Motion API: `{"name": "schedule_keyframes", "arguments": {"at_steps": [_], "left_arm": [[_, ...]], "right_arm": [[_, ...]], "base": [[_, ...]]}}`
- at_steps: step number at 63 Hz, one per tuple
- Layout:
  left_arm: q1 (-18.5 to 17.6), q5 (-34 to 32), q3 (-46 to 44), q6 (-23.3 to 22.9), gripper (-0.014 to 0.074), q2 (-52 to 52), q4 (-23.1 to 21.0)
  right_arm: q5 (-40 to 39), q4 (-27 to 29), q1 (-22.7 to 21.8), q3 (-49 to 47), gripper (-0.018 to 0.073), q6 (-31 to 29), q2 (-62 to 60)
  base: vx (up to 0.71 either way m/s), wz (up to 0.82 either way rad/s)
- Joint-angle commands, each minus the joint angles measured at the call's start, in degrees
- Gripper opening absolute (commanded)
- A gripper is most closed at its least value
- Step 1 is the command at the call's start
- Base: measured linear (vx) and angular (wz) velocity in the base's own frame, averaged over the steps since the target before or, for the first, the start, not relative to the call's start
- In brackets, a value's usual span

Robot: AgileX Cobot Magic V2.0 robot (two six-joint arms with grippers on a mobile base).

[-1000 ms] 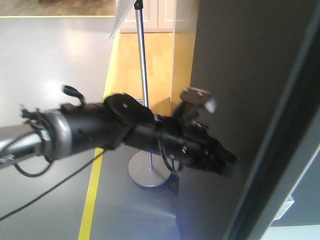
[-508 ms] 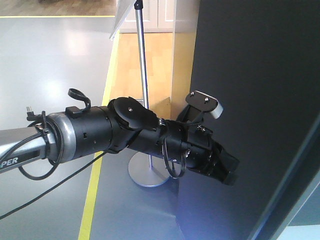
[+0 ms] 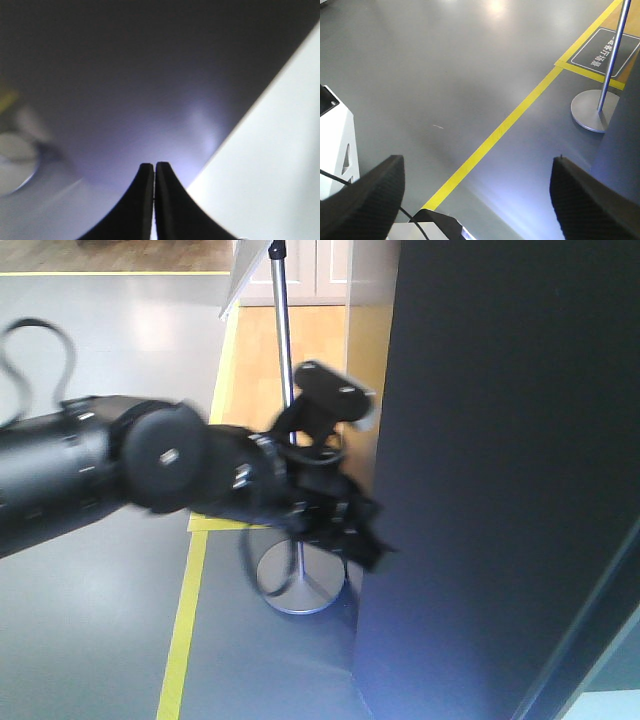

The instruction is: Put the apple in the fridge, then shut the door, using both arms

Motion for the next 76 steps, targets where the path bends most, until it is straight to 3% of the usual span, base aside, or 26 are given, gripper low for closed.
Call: {"name": "schedule_keyframes", "arguments": {"at_steps": [1, 8, 31, 35, 40, 51, 76], "left_arm": [[1.5, -4.5, 4.2, -9.2, -0.0006, -6.9, 8.8], [4.0, -6.4, 11.1, -11.9, -0.0006, -11.9, 11.5], [15.5, -6.9, 25.7, -11.9, -0.0006, -24.9, 13.7], [16.1, -6.8, 26.4, -11.9, -0.0006, -25.7, 14.6], [16.2, -5.9, 26.3, -11.9, -0.0006, -25.9, 14.9], [16.2, -4.6, 26.4, -11.9, -0.0006, -25.9, 14.7], [16.2, -4.6, 26.4, -11.9, -0.0006, -25.9, 14.7]], "right_arm": [[-3.1, 1.5, 0.0, -1.3, 0.0568, -0.2, 1.0], [-3.1, 1.5, 0.0, -1.3, 0.0568, -0.2, 1.0], [-4.3, -0.5, 0.0, -1.3, 0.0547, 1.0, 1.0], [-4.7, -3.4, -0.1, -1.3, 0.0494, 4.3, 1.3], [-5.1, -5.7, -0.1, -1.3, 0.0353, 7.1, 2.6], [-7.5, -5.8, -0.1, -1.3, -0.0008, 2.3, 8.3], [-21.3, -3.6, -0.1, -4.7, -0.0005, -11.7, 27.7]], "base": [[0.0, 0.0], [0.0, 0.0], [0.0, 0.0], [0.0, 0.0], [0.0, 0.0], [0.0, 0.0], [0.0, 0.0]]}}
